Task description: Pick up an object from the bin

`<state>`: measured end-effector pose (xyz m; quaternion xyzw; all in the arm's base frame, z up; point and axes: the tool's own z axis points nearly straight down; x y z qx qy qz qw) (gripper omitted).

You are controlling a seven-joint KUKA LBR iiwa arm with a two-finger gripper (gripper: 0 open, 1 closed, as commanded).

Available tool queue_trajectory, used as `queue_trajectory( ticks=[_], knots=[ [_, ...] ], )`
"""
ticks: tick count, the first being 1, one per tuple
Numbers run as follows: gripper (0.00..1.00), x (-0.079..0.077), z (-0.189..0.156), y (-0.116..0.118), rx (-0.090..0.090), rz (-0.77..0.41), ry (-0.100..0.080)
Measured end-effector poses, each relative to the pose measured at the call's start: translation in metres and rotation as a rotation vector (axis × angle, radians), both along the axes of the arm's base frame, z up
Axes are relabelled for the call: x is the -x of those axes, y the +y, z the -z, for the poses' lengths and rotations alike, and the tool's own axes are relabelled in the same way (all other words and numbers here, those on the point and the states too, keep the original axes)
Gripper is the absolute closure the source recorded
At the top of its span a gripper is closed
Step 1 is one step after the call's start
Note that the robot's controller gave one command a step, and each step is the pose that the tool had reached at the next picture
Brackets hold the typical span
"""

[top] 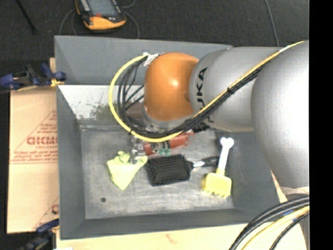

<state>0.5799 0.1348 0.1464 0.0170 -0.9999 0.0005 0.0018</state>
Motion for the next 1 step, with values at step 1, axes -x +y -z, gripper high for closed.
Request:
queue_trajectory(
  ticks=[1],
  knots=[
    [1.00, -0.0086, -0.0625, 0.0133, 0.000, -0.021, -0.005]
  ],
)
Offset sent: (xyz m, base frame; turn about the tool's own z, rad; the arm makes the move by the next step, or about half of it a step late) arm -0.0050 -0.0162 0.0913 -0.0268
